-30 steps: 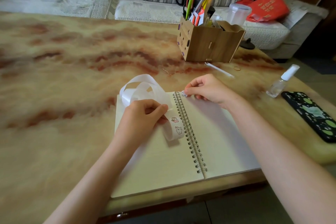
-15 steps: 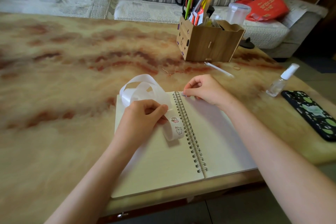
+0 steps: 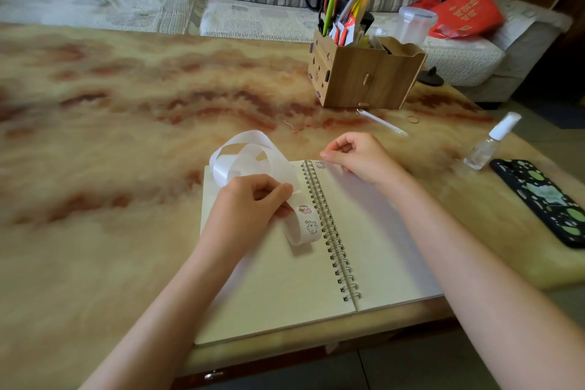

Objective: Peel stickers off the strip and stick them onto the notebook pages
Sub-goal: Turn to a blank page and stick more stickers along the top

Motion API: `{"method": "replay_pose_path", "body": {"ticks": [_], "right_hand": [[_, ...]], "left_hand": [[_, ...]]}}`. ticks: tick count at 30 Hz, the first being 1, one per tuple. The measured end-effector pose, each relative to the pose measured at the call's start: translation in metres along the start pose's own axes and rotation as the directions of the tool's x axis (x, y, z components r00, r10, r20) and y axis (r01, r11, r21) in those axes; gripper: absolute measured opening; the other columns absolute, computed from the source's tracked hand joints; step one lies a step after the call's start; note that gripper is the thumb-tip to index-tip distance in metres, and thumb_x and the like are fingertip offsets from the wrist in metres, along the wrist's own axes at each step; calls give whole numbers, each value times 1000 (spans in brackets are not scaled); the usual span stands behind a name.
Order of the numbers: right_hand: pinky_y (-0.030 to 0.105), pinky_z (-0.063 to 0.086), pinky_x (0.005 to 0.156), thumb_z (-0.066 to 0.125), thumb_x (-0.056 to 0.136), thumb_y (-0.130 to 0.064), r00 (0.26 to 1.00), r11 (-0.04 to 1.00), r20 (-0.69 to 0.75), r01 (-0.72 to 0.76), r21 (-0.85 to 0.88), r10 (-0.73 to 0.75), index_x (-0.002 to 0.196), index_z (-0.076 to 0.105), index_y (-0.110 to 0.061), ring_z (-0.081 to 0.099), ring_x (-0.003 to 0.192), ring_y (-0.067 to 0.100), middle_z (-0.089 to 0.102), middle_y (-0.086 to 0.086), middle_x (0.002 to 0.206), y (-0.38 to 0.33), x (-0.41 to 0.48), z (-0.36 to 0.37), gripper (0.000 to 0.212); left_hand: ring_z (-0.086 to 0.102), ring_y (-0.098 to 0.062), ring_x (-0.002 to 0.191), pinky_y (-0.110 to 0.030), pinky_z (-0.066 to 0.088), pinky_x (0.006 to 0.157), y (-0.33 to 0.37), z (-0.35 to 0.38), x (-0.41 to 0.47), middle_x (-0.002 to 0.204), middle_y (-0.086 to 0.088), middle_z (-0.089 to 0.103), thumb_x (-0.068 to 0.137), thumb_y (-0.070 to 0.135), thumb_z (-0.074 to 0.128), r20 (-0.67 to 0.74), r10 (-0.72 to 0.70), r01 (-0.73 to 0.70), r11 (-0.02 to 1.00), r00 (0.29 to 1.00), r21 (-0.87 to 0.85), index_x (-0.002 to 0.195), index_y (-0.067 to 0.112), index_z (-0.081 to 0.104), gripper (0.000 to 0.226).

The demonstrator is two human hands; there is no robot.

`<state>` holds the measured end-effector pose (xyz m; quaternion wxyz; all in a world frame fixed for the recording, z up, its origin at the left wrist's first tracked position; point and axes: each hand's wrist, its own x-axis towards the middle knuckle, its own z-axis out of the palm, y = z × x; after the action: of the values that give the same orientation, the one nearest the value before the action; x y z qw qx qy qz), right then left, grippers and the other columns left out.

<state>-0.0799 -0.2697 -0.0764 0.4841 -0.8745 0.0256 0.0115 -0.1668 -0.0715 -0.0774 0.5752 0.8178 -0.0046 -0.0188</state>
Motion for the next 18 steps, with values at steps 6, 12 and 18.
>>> {"method": "replay_pose_path", "body": {"ticks": [6,12,18], "right_hand": [[19,41,59,78,78,-13,999,997,0,34,-65,-34,76,61,-22,49,60,7,57,-2,71,4,3,4,19],[20,41,57,72,83,-11,1000,999,-4,20,-29,-21,78,62,-18,50,59,8,57,-3,69,2,-1,3,14],[20,41,57,72,83,-11,999,994,-40,3,-107,-7,78,62,-19,51,64,10,56,-6,69,0,0,7,14]], "left_hand": [[54,8,48,-6,39,53,0,0,0,57,15,68,90,27,61,-4,-2,2,1000,1000,14,68,21,67,23],[54,8,49,-8,39,54,-1,0,0,58,16,68,90,28,61,-3,3,-3,1000,1000,10,69,22,67,23],[54,8,48,-8,40,55,-1,0,-1,56,18,67,90,27,61,-12,7,-7,1000,1000,1,69,21,67,22]]}}
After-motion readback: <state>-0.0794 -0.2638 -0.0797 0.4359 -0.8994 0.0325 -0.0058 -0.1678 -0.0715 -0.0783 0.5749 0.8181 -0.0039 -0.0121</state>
